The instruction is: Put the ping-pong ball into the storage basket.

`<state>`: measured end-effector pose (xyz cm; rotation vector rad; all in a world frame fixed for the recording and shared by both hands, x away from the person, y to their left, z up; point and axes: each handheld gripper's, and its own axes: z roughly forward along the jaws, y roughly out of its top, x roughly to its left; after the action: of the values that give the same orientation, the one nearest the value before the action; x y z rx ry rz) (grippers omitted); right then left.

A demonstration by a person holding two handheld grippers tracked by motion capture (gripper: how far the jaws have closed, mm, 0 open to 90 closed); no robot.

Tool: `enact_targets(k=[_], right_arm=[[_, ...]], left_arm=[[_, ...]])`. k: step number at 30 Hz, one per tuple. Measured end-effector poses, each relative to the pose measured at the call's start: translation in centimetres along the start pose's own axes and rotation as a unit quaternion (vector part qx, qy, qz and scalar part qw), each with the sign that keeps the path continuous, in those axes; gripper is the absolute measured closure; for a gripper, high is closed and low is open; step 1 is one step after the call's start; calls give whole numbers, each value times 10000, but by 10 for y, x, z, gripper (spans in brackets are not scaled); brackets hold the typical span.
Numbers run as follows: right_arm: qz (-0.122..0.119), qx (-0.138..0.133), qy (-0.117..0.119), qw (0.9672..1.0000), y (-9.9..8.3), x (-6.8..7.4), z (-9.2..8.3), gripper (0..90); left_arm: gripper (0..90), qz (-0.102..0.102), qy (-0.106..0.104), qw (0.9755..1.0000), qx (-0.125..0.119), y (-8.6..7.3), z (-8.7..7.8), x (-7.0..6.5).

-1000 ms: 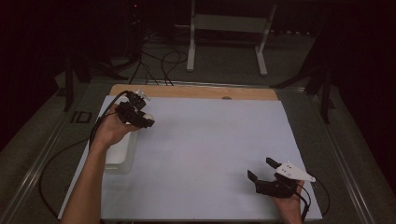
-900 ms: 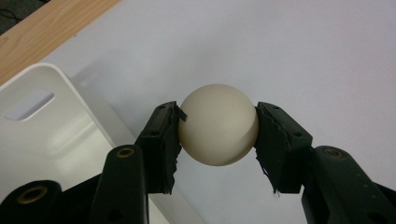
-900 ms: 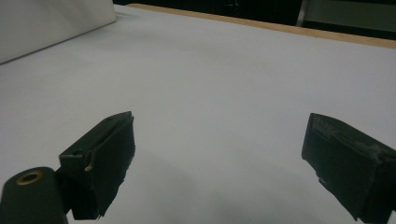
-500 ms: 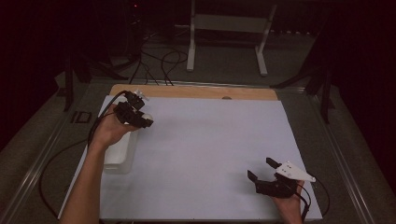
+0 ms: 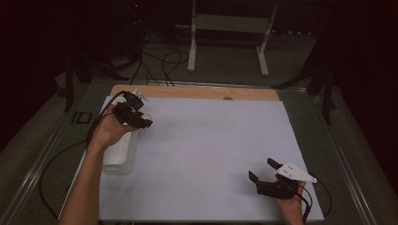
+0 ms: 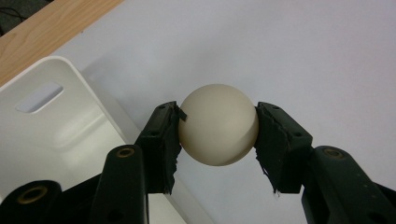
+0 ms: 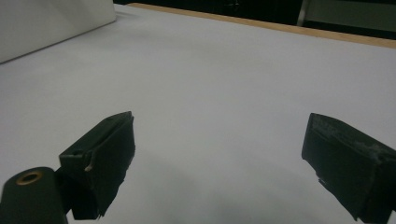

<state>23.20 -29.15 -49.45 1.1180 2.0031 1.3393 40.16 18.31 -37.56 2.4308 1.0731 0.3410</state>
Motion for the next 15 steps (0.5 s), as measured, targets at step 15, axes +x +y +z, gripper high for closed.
enact_targets(k=[15], right_arm=[[16, 5, 3, 10000, 0, 0, 1, 91]], left_arm=[[512, -37, 37, 10000, 6, -3, -3, 4]])
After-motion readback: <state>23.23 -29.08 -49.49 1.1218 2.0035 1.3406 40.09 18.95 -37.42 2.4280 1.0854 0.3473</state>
